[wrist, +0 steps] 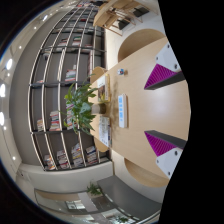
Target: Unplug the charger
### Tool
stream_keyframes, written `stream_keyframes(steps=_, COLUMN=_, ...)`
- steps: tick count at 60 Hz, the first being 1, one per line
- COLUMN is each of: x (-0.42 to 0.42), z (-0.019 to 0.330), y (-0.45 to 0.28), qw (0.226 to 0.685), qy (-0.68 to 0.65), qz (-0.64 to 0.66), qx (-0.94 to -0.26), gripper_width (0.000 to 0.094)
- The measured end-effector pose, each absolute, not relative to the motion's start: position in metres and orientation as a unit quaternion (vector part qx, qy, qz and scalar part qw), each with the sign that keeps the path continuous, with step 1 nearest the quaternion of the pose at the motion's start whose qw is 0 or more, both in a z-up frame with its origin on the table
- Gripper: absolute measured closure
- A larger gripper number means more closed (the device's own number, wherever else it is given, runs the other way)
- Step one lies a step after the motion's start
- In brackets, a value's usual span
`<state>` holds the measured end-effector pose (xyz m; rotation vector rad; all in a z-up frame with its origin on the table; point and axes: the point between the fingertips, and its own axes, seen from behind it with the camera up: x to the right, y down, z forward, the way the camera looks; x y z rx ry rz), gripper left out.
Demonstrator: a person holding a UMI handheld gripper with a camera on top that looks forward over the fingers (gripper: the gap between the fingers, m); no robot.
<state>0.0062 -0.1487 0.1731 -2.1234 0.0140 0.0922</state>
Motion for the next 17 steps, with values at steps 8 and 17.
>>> stream_keyframes(steps=8, x=0.009, z=0.175, y=-0.158, qw=0.488, qy=0.004, qz=0.035, qx=-0.872, gripper_width=0.0121)
stream_keyframes(steps=17, x=0.006, z=0.176, y=-0.163, qw=0.488, qy=0.004, qz=0.037, qx=-0.872, gripper_width=0.0122)
